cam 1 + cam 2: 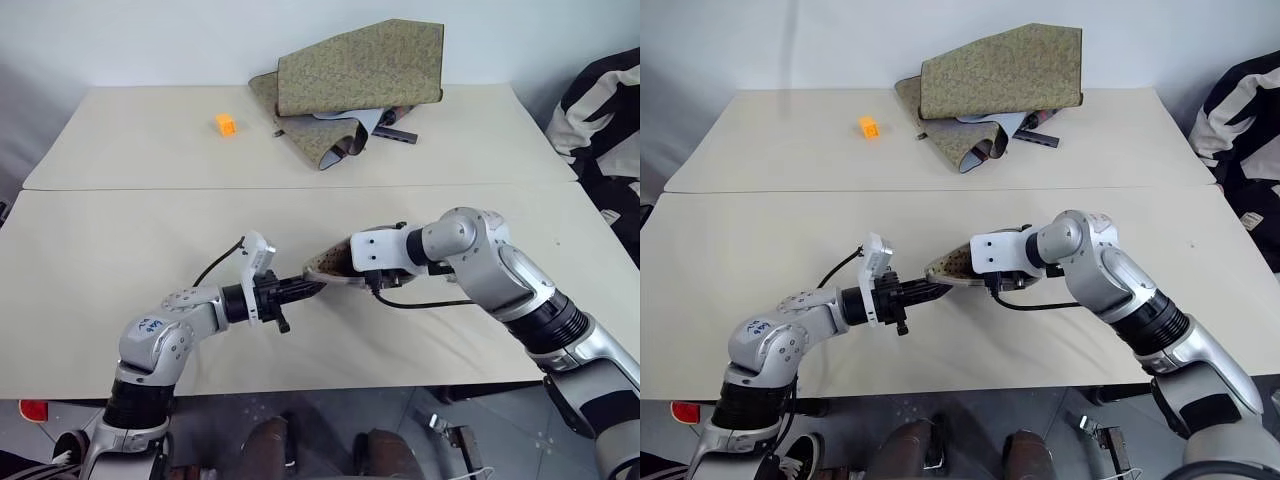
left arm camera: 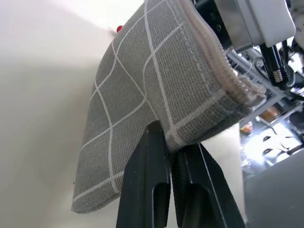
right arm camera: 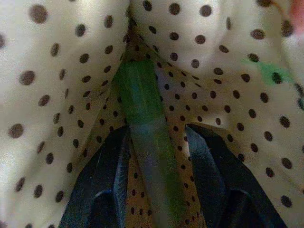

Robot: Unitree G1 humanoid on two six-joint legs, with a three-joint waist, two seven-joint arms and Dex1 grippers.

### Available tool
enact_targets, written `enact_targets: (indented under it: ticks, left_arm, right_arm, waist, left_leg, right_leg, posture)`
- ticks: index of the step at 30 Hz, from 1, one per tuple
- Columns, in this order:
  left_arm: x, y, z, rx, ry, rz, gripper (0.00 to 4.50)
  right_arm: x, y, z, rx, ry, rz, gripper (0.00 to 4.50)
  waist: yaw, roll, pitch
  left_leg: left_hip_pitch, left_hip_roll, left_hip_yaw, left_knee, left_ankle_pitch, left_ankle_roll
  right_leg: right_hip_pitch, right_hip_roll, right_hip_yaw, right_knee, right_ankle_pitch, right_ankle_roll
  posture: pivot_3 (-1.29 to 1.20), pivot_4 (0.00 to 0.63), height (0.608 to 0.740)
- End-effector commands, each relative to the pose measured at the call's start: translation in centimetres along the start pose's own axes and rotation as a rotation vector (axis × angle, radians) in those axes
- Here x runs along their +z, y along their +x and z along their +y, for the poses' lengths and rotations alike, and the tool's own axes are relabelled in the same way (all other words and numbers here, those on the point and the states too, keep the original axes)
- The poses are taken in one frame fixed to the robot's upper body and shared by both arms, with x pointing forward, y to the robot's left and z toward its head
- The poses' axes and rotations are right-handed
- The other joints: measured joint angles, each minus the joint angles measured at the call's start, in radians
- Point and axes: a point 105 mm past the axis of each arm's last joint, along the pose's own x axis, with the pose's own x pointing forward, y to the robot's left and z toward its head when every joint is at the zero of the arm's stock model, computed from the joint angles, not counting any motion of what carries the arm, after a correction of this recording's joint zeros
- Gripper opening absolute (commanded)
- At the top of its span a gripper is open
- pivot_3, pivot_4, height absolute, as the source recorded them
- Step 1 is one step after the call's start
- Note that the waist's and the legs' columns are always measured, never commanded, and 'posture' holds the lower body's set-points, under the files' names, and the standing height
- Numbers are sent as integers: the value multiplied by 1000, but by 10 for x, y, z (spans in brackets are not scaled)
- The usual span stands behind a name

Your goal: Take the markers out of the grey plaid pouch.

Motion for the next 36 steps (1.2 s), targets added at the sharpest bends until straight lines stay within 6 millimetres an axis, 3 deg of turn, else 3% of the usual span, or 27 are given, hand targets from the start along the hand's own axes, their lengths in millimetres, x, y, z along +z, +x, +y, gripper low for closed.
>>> enact_targets:
  ticks: [1, 15, 19, 21, 28, 36]
  left_arm:
    - [11, -2, 0, 1, 48, -32, 0]
    - [9, -1, -2, 3, 49, -34, 0]
    - [10, -1, -1, 7, 48, -38, 0]
    - [10, -1, 0, 14, 53, -37, 0]
    - [11, -2, 8, 69, 68, -49, 0]
    - [15, -1, 21, 128, 92, -69, 0]
  right_arm:
    - [-8, 5, -4, -30, -26, 45, 1925]
    - [-27, 37, 8, -2, -48, 112, 1925]
    - [-26, 38, 5, -23, -38, 96, 1003]
    - [-19, 35, 4, -34, -36, 59, 448]
    - [9, -7, -22, -150, -45, -72, 440]
    - [17, -39, -16, -118, 73, -203, 440]
  waist:
    - [0, 0, 0]
    - [-6, 0, 0]
    - [-12, 0, 0]
    - [-13, 0, 0]
    - [-13, 0, 1]
    - [1, -1, 1]
  left_leg:
    - [0, 0, 0, 0, 0, 0]
    - [1, 1, 0, 0, 0, 0]
    - [3, 1, 0, 0, 0, -1]
    - [3, 1, 0, 0, 0, -1]
    - [2, 0, 0, -1, 0, -1]
    - [1, 1, -1, -1, 0, -1]
  right_leg:
    - [0, 0, 0, 0, 0, 0]
    - [1, 1, 0, 0, 0, 0]
    - [3, 1, 1, 0, 0, 0]
    - [2, 1, 1, 1, 0, 0]
    - [2, 0, 0, 0, 0, 0]
    - [1, -1, 0, -1, 0, 0]
  posture:
    - [0, 150, 740]
    - [0, 150, 740]
    - [0, 150, 740]
    - [0, 150, 740]
    - [0, 150, 740]
    - [0, 150, 740]
